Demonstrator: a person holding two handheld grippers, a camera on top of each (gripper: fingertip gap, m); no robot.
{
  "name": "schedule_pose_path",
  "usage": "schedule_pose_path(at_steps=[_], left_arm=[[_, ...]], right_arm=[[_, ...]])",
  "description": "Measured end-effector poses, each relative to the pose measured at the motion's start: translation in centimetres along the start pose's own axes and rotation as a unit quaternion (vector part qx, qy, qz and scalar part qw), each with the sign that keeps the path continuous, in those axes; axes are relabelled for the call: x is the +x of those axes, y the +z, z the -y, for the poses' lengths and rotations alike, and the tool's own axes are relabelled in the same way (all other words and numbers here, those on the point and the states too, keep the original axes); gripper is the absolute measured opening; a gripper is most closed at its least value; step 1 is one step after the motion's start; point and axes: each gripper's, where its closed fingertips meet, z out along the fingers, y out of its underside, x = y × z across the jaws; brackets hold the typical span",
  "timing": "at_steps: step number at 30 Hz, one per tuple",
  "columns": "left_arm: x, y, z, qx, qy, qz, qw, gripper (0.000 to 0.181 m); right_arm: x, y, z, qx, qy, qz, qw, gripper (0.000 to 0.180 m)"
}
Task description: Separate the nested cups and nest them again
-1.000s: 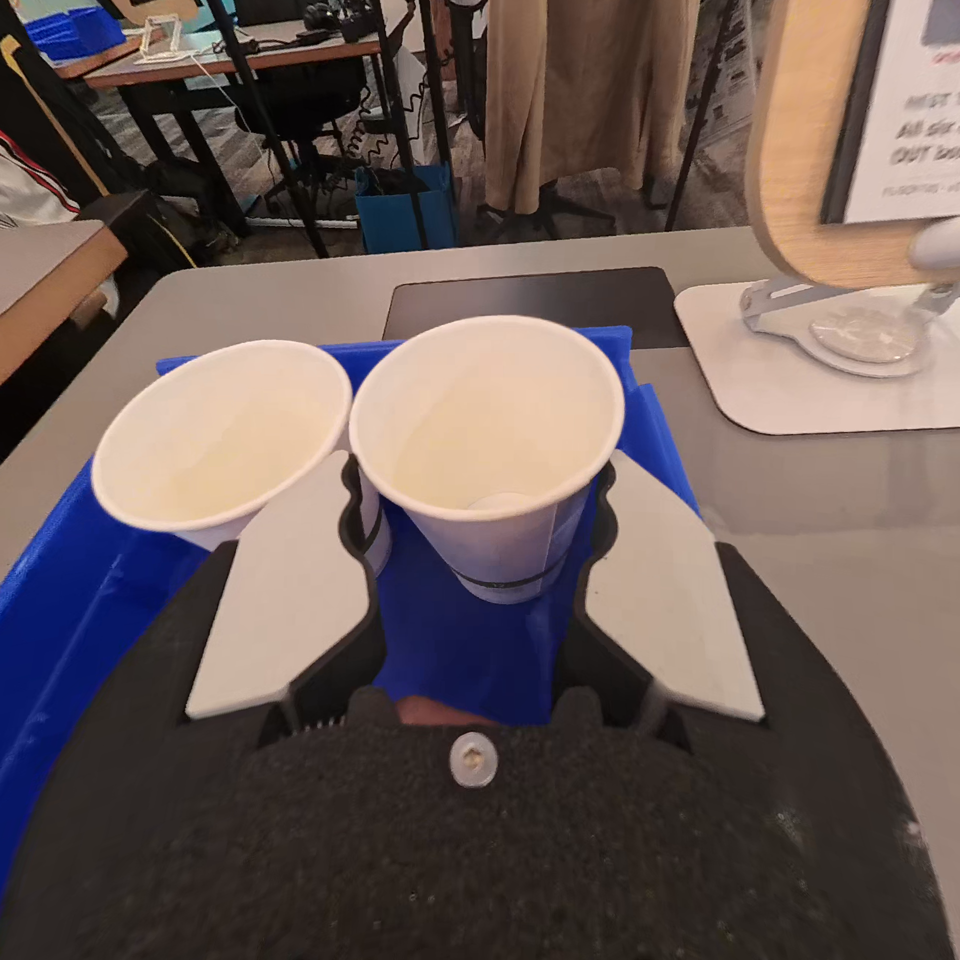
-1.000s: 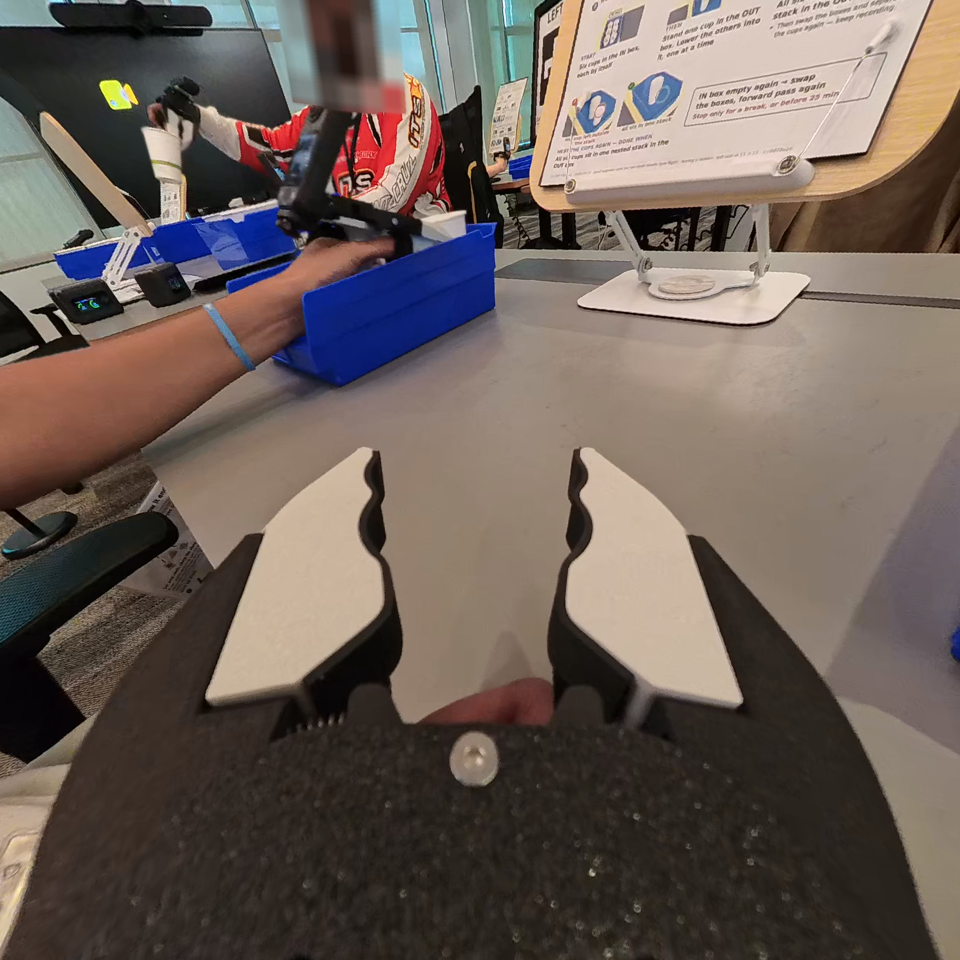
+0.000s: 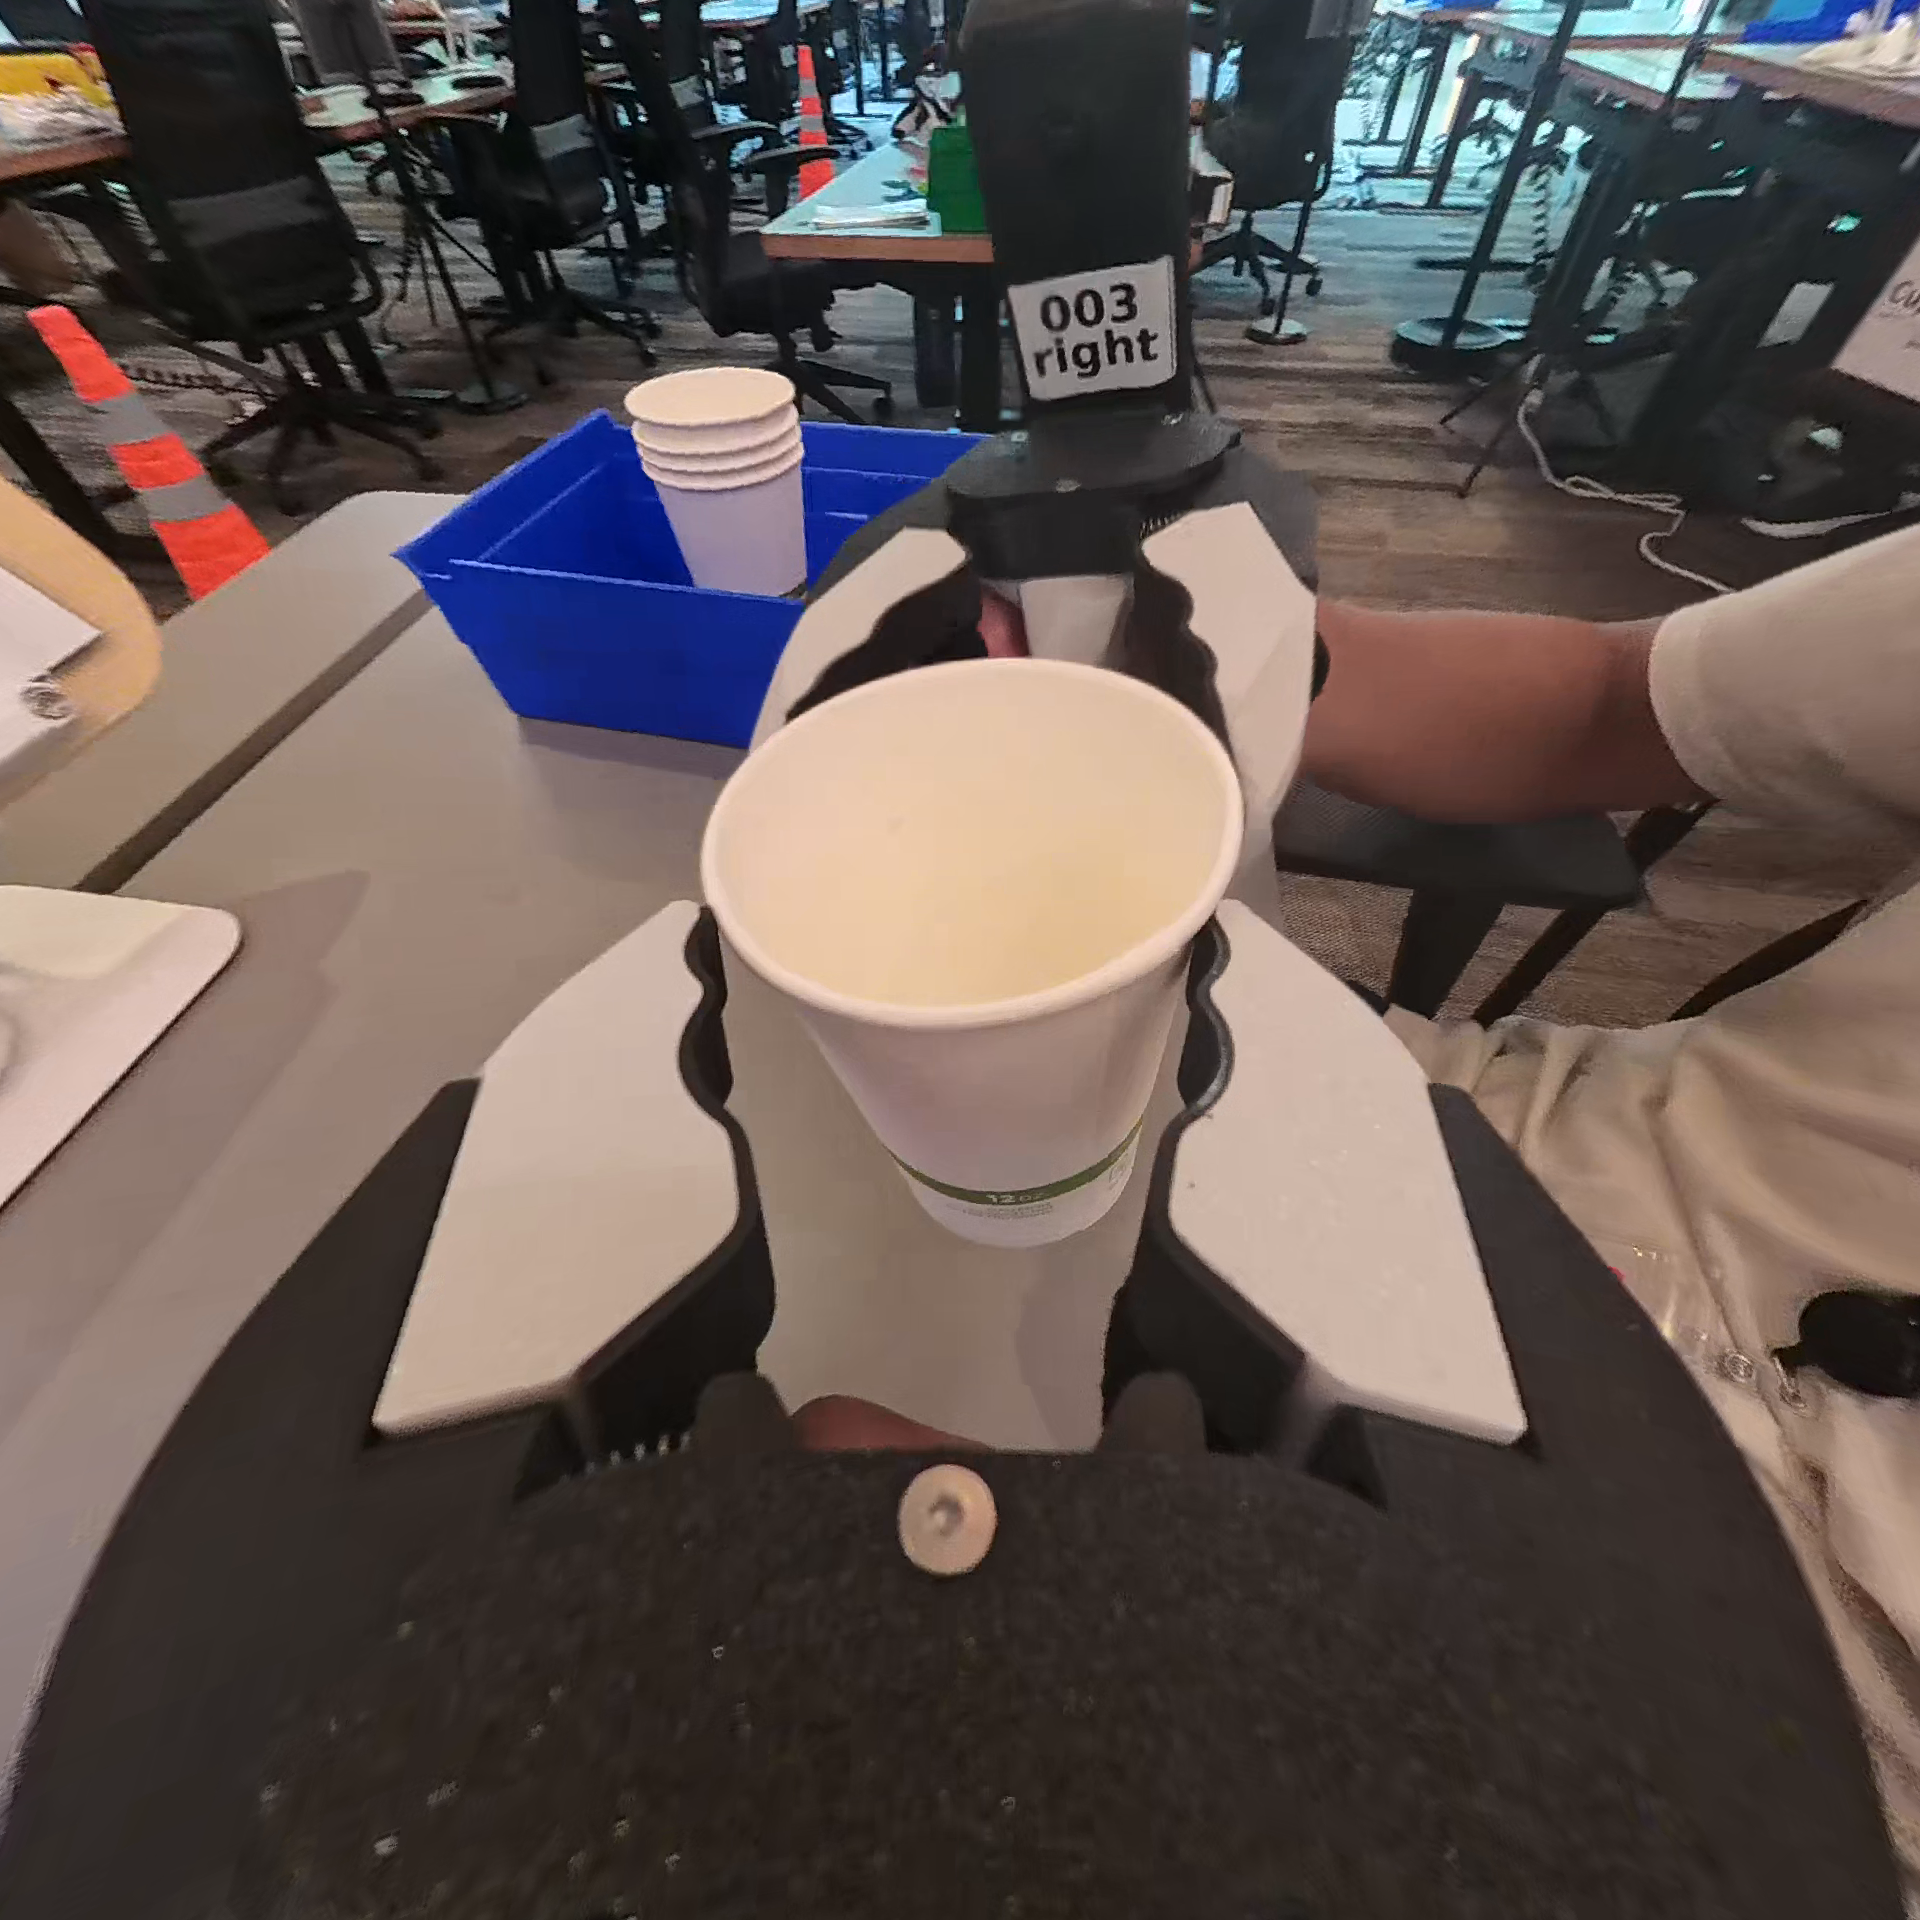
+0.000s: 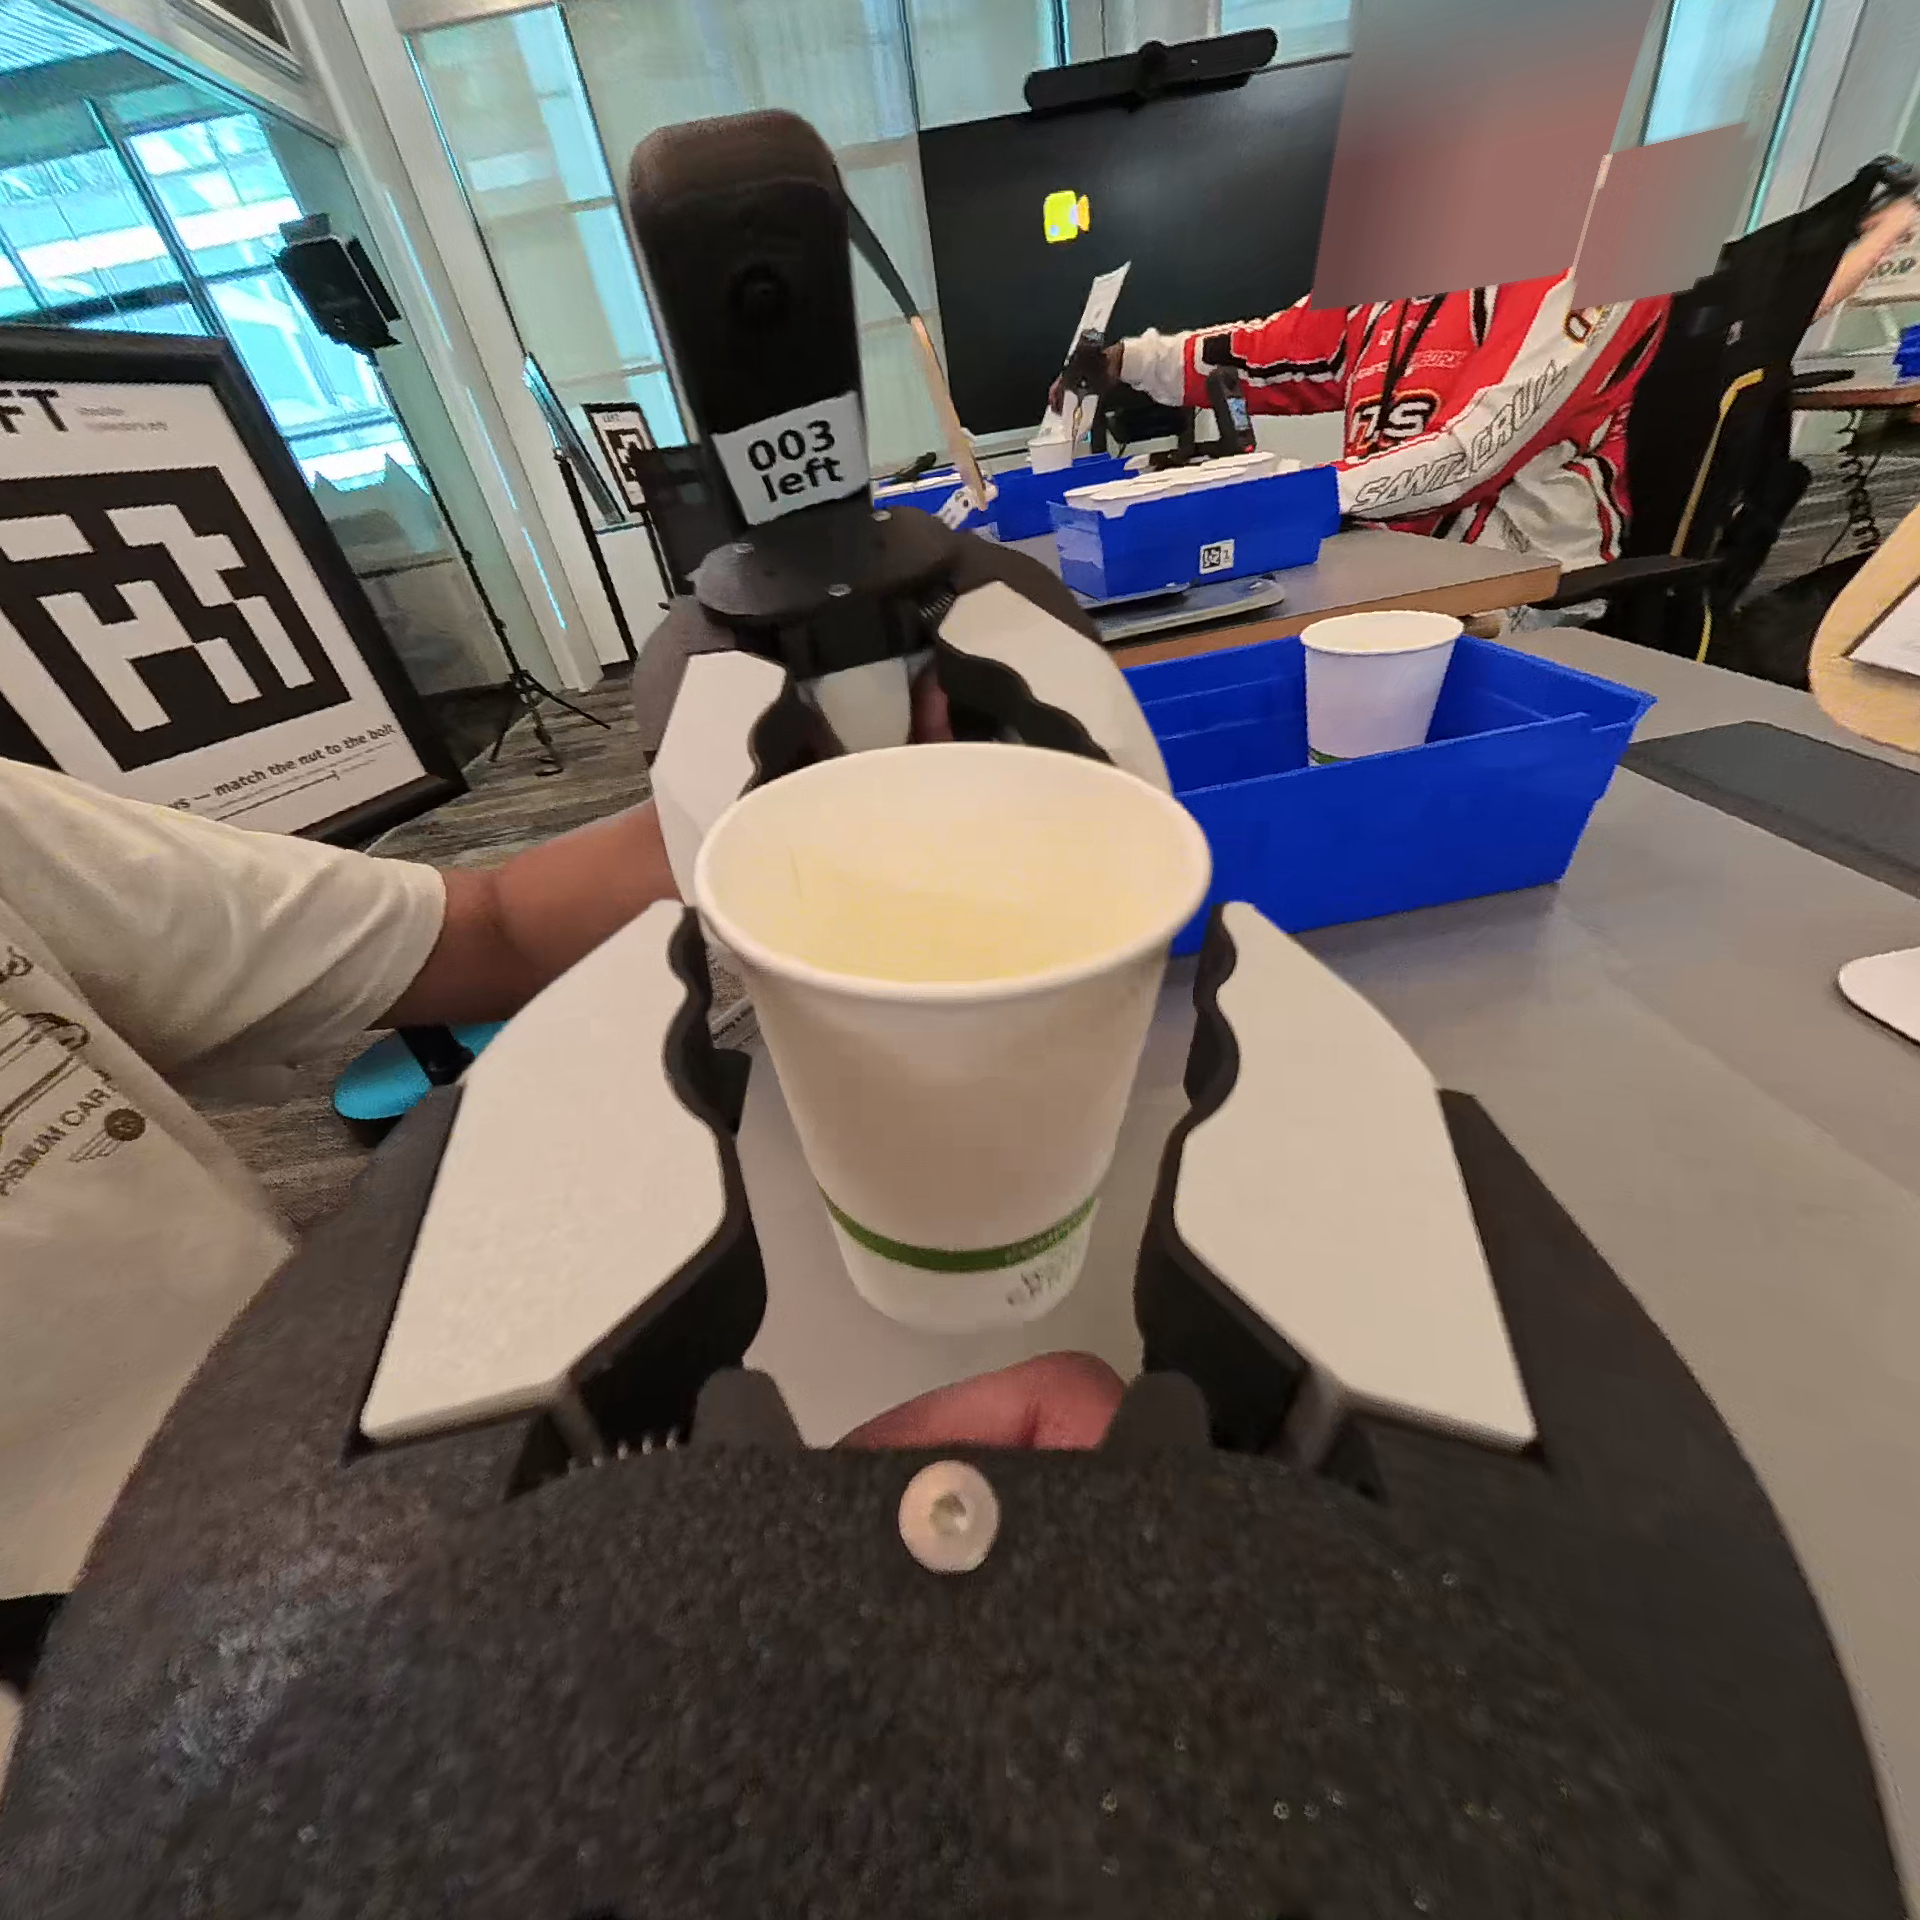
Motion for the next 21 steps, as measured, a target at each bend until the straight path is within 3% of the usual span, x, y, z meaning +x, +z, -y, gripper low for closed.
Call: schedule_pose_path(at_steps=[9, 11, 13, 15, 18, 21], left_arm=[[0.1, 1.4, 0.3, 0.015, -0.033, -0.006, 0.999, 0.082], [-0.1, 0.2, 0.9, 0.046, -0.049, 0.024, 0.997, 0.091], [-0.7, -1.5, 1.3, 0.100, -0.075, 0.090, 0.988, 0.086], [-2.3, -3.2, -0.2, 0.126, -0.126, 0.206, 0.962, 0.084], [-4.4, -5.6, -5.1, 0.101, -0.161, 0.387, 0.902, 0.078], [-4.5, -6.7, -8.4, 0.062, -0.138, 0.468, 0.871, 0.075]], right_arm=[[0.6, -1.3, 0.2, 0.047, -0.006, -0.021, 0.999, 0.091], [0.8, -1.9, 0.5, 0.049, -0.004, -0.033, 0.998, 0.091], [1.3, -3.0, 0.9, 0.044, -0.013, -0.064, 0.997, 0.091], [2.1, -4.2, 1.2, 0.039, -0.021, -0.113, 0.993, 0.091], [3.6, -5.6, 1.2, 0.027, -0.020, -0.186, 0.982, 0.091], [4.5, -6.7, 1.5, 0.036, -0.026, -0.255, 0.966, 0.091]])
